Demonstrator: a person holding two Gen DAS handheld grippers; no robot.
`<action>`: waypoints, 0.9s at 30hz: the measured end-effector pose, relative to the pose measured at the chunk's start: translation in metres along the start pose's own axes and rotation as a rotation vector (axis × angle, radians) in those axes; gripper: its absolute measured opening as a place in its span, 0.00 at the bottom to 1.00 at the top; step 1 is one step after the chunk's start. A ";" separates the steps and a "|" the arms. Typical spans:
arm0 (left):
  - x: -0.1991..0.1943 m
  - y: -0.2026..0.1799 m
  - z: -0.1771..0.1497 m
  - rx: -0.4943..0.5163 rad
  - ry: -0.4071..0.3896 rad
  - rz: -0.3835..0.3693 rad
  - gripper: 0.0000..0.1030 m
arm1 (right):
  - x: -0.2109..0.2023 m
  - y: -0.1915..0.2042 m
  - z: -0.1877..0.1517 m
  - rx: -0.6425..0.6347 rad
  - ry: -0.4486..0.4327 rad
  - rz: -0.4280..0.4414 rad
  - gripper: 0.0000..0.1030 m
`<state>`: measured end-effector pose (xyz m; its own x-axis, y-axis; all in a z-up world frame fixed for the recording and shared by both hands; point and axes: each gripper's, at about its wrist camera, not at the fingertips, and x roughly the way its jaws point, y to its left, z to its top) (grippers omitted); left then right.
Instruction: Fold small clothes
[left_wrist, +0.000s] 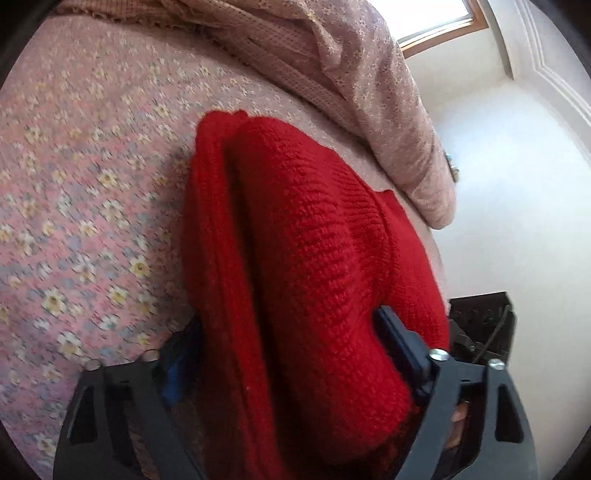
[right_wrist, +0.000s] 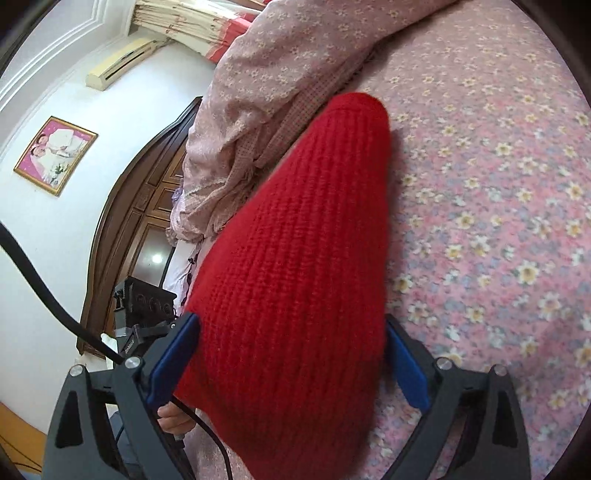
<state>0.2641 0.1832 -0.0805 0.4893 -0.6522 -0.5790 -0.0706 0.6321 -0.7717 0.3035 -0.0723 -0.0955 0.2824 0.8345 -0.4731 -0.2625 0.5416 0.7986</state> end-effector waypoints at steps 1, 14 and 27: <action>-0.003 0.003 -0.002 -0.017 0.001 -0.029 0.62 | -0.001 0.000 -0.001 -0.008 -0.002 0.014 0.88; -0.007 -0.071 -0.009 0.105 -0.087 0.004 0.44 | -0.050 0.036 0.024 -0.089 -0.114 -0.043 0.73; 0.066 -0.152 -0.053 0.211 -0.083 0.076 0.44 | -0.152 -0.015 0.014 -0.076 -0.182 -0.105 0.73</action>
<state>0.2613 0.0224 -0.0153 0.5603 -0.5683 -0.6026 0.0692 0.7571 -0.6496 0.2773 -0.2082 -0.0306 0.4720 0.7449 -0.4716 -0.2898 0.6363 0.7149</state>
